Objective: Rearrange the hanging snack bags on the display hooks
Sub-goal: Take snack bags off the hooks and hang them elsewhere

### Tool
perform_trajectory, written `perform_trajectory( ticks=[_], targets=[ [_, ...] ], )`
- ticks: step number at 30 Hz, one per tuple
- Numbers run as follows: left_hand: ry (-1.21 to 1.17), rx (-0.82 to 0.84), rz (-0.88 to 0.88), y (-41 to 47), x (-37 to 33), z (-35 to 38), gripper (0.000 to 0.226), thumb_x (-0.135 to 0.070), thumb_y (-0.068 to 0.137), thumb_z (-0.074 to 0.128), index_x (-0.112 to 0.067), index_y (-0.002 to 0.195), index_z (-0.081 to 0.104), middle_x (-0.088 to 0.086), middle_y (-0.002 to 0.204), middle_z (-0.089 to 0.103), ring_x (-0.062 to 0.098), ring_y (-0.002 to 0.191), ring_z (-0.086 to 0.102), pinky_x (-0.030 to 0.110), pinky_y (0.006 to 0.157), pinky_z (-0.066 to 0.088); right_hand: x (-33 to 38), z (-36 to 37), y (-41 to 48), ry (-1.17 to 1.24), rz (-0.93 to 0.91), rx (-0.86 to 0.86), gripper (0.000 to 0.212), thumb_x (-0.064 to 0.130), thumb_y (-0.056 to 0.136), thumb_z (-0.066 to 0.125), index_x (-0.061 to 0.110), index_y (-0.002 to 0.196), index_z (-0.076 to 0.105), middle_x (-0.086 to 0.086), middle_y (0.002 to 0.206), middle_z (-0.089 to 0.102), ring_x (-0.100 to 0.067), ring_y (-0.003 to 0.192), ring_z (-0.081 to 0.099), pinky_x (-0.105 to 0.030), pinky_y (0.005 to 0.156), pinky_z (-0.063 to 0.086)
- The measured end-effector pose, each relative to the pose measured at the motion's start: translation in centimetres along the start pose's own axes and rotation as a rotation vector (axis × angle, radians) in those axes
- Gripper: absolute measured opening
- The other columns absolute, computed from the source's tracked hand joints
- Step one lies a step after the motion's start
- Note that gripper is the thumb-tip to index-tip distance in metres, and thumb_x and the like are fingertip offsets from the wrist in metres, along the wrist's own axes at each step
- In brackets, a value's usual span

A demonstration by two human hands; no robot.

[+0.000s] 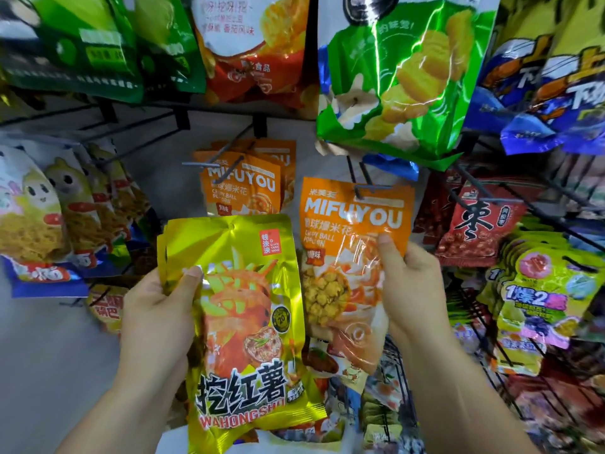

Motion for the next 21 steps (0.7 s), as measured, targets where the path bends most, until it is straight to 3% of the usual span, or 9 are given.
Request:
perform_trajectory(
  ticks=[3, 7, 10, 12, 17, 19, 21],
  targets=[
    [0.010, -0.031, 0.009, 0.4, -0.5, -1.3, 0.016, -0.025, 0.102, 0.066, -0.018, 0.092, 0.077, 0.007, 0.093, 0.081, 0.036, 0.090, 0.077, 0.054, 0.082, 0.062, 0.3, -0.1, -2.4, -0.012, -0.008, -0.007, 0.033, 0.030, 0.107, 0.055, 0.008, 0.092, 0.074, 0.000, 0.084, 0.081, -0.016, 0.078, 0.078, -0.040, 0.075, 0.061],
    [0.025, -0.053, 0.031, 1.7, -1.1, -3.6, 0.013, -0.026, 0.101, 0.067, -0.020, 0.095, 0.077, 0.003, 0.092, 0.081, 0.032, 0.089, 0.077, 0.053, 0.082, 0.062, 0.4, 0.5, -4.3, -0.058, -0.034, -0.089, 0.034, 0.034, 0.106, 0.054, 0.014, 0.086, 0.073, 0.002, 0.084, 0.080, -0.018, 0.076, 0.078, -0.048, 0.076, 0.062],
    [0.078, -0.055, 0.070, 3.1, -1.8, -5.4, 0.014, -0.022, 0.102, 0.066, -0.016, 0.094, 0.076, -0.004, 0.083, 0.080, 0.024, 0.079, 0.076, 0.041, 0.074, 0.060, 0.3, 1.5, -5.5, -0.120, -0.084, -0.140, 0.038, 0.037, 0.105, 0.054, 0.009, 0.086, 0.070, -0.003, 0.082, 0.078, -0.030, 0.078, 0.075, -0.061, 0.077, 0.061],
    [0.131, -0.051, 0.112, 3.8, -2.3, -6.5, 0.015, -0.019, 0.102, 0.065, -0.016, 0.091, 0.074, -0.011, 0.075, 0.078, 0.014, 0.070, 0.072, 0.034, 0.068, 0.055, 0.3, 2.5, -6.5, -0.127, -0.098, -0.156, 0.037, 0.036, 0.105, 0.053, 0.012, 0.084, 0.071, 0.002, 0.081, 0.078, -0.025, 0.076, 0.075, -0.059, 0.075, 0.061],
    [0.196, -0.024, 0.141, 6.1, -2.7, -8.8, 0.018, -0.025, 0.101, 0.066, -0.019, 0.086, 0.073, -0.001, 0.076, 0.076, 0.031, 0.077, 0.072, 0.048, 0.073, 0.058, 0.1, 6.7, -6.9, -0.135, -0.093, -0.089, 0.036, 0.033, 0.106, 0.053, 0.013, 0.083, 0.072, 0.005, 0.080, 0.079, -0.014, 0.073, 0.075, -0.047, 0.072, 0.061],
    [0.213, -0.018, 0.169, 6.7, -3.2, -9.5, 0.021, -0.022, 0.102, 0.064, -0.015, 0.083, 0.070, -0.005, 0.070, 0.074, 0.023, 0.074, 0.072, 0.036, 0.065, 0.056, 0.0, 8.7, -6.4, -0.127, -0.086, -0.049, 0.035, 0.031, 0.106, 0.053, 0.012, 0.085, 0.074, 0.003, 0.082, 0.080, -0.015, 0.077, 0.076, -0.047, 0.074, 0.062],
    [0.192, -0.011, 0.173, 7.0, -3.6, -10.1, 0.023, -0.018, 0.103, 0.062, -0.014, 0.081, 0.067, -0.013, 0.063, 0.071, 0.003, 0.059, 0.066, 0.021, 0.050, 0.051, 0.2, 10.7, -6.0, -0.099, -0.067, -0.011, 0.035, 0.029, 0.107, 0.054, 0.012, 0.086, 0.076, 0.001, 0.085, 0.080, -0.018, 0.081, 0.077, -0.047, 0.078, 0.063]
  ],
)
Point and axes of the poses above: each hand's wrist, its own y-axis towards the middle knuckle, its own z-axis out of the palm, x = y × z, the point moved 1 cm from there along y, towards the middle knuckle
